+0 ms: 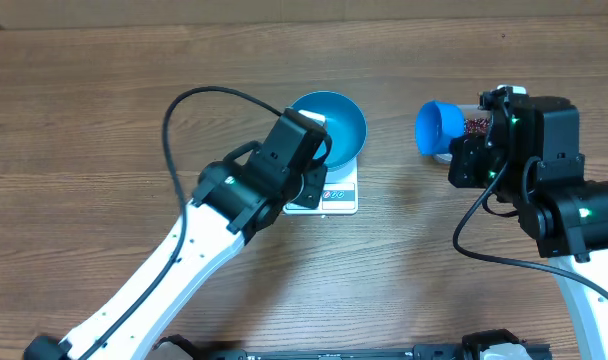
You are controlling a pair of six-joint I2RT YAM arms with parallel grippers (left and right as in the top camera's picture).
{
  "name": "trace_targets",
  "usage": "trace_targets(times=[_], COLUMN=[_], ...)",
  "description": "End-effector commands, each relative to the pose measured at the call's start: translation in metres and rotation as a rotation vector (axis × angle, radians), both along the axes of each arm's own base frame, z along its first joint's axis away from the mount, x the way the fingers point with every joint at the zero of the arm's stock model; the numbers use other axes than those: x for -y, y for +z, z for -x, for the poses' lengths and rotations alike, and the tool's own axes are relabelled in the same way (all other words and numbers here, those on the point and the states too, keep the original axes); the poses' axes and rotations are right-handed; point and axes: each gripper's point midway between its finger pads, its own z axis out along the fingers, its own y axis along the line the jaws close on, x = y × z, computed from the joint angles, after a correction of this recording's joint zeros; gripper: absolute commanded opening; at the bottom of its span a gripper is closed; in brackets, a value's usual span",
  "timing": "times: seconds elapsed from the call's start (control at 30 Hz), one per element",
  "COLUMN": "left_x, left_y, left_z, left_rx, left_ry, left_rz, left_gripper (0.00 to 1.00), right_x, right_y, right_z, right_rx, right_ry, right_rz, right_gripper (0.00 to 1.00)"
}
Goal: Scoop item into bowl and weigh 150g on scale
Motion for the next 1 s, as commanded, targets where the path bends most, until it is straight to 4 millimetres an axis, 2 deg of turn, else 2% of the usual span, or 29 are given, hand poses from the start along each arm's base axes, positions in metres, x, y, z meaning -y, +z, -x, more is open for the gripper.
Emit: trace_targets(times=[0.0, 0.03, 0.13, 0.27, 0.4, 0.63, 0.7, 0.97], left_x=[0.017, 0.026, 0.035, 0.039, 0.039, 0.037, 0.032, 0.031], left_y=[-0.045, -0.057, -0.081, -0.107, -0.124, -0.149, -0.154, -0.162], left_z=[0.000, -0.002, -0.004, -0.003, -0.007, -0.008, -0.014, -0.028], left_rx=[-0.111, -0.123, -0.145, -0.168, -0.186, -0.215, -0.199, -0.152], left_ry=[-0.096, -0.161, -0.225, -0.263, -0.256, -0.298, -0.281, -0.255], left_rz=[-0.022, -0.031, -0.075, -0.144, -0.178, -0.239, -0.273, -0.306], left_gripper=[0.04, 0.04, 0.04, 0.04, 0.04, 0.04, 0.04, 0.04], right_x=[0.013, 0.016, 0.016, 0.019, 0.031, 0.046, 0.046, 0.046], right_y=[0.015, 0.015, 0.014, 0.014, 0.013, 0.009, 0.009, 0.009], right_z=[-0.003, -0.004, -0.003, -0.003, -0.003, -0.001, 0.000, 0.000], right_rx=[0.055, 0.057, 0.053, 0.049, 0.043, 0.021, 0.017, 0.016], right_ry=[-0.049, -0.059, -0.059, -0.069, -0.110, -0.156, -0.156, -0.156], right_rz=[0.052, 0.061, 0.063, 0.064, 0.063, 0.064, 0.062, 0.062], right_gripper=[0.04, 0.04, 0.04, 0.04, 0.04, 0.04, 0.04, 0.04])
